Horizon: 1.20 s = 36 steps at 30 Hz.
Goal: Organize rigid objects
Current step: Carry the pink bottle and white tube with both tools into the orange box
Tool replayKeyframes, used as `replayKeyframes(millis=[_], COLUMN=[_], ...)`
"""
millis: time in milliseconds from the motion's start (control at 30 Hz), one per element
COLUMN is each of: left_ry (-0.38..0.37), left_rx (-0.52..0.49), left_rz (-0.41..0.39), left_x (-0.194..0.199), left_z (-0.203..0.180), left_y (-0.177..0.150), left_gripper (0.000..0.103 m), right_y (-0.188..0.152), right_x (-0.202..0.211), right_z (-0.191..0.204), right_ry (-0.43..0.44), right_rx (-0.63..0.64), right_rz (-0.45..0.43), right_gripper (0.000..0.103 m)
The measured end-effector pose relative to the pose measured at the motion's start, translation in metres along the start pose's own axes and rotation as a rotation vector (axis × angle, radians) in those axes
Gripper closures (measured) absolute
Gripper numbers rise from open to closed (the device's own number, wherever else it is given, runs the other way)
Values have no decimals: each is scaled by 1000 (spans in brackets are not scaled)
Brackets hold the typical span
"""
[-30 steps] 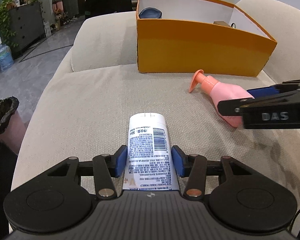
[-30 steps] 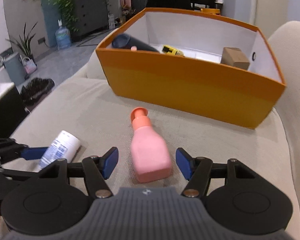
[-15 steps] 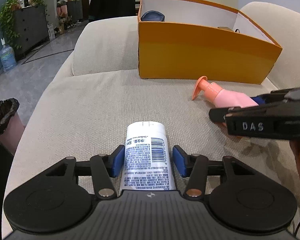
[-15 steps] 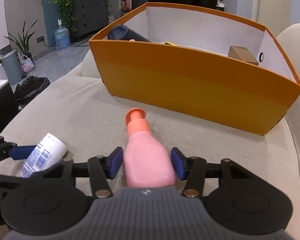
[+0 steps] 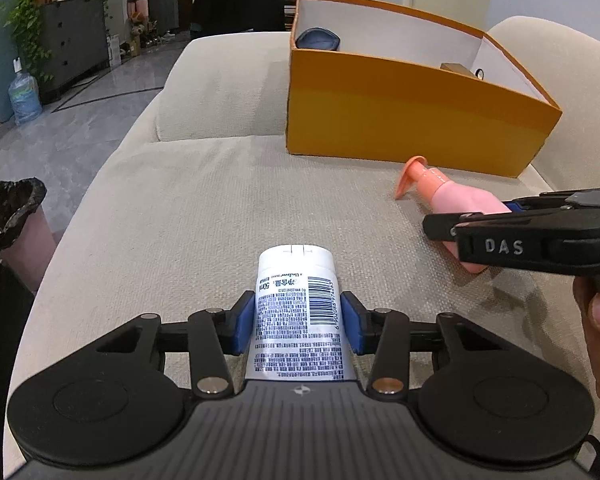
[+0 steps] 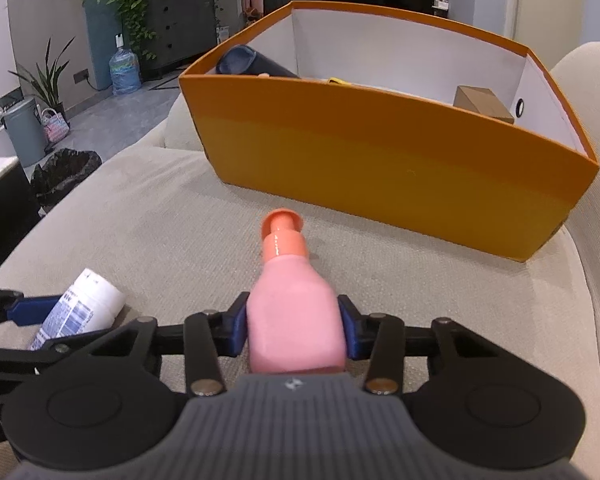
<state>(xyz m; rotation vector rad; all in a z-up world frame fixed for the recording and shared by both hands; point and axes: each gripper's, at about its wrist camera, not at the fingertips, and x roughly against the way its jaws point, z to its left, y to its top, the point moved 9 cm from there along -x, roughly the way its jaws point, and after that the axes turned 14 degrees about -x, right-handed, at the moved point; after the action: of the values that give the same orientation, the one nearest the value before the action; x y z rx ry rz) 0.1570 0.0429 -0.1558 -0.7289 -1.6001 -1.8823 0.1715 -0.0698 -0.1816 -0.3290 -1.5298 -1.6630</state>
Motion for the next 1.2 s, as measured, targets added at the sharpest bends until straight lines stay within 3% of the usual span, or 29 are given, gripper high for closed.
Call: replayKeyframes(millis=[600,1200], left_ry=[-14,-39], left_rx=[-10,-122], left_rz=[-55,-177], left_x=[15,14], left_z=[2,-4], left_y=[31,130], left_gripper=[52,52], right_y=[11,58], right_x=[33,69], right_z=[-8,-25], right_ry=[0,19], right_rx=[-47,-124], right_rz=[-63,-150], right_gripper=[61,61])
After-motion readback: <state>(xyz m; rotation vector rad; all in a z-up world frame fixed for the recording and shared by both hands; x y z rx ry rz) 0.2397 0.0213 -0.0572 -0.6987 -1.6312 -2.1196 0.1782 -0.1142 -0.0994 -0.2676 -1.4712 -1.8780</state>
